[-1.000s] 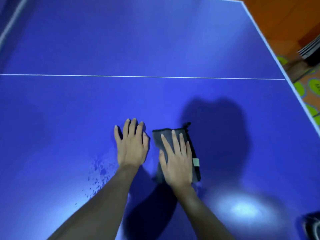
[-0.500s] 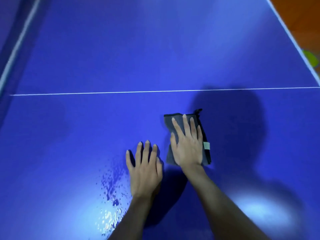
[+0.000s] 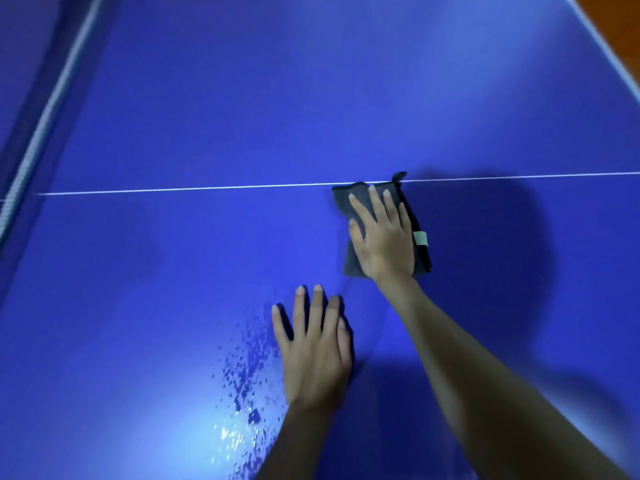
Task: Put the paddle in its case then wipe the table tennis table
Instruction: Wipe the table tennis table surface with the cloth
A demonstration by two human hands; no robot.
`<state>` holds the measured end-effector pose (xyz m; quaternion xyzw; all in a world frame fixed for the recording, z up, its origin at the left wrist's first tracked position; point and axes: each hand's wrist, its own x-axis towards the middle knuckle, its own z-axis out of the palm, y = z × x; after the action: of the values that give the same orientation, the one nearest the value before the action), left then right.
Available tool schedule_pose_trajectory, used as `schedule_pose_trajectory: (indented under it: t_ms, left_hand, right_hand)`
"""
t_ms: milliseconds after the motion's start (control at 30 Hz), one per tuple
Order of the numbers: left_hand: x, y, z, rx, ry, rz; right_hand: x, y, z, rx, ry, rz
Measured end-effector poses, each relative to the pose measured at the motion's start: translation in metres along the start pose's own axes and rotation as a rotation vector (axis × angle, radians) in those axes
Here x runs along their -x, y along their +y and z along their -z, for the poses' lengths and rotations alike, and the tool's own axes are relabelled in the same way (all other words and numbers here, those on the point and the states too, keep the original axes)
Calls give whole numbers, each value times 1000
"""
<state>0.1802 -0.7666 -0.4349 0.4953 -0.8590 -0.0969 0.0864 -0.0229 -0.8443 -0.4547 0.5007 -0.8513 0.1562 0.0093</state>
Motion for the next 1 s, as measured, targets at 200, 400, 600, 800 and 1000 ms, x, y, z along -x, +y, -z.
schedule_pose_trajectory:
  t_ms: [200, 400, 600, 800, 1000]
  left_hand:
    - [11, -18, 25, 330, 132, 107]
    - [28, -99, 63, 174, 158, 44]
    - [35, -170, 66, 39, 98, 75]
    - [41, -195, 57, 40, 70, 54]
    - [36, -190, 58, 14, 69, 65]
  right_hand:
    - [127, -40, 21, 50, -110, -4]
    - [248, -89, 36, 91, -129, -46]
    - [313, -122, 38, 133, -117, -117]
    - [242, -115, 29, 135, -141, -95]
    - [111, -105, 6, 93, -81, -80]
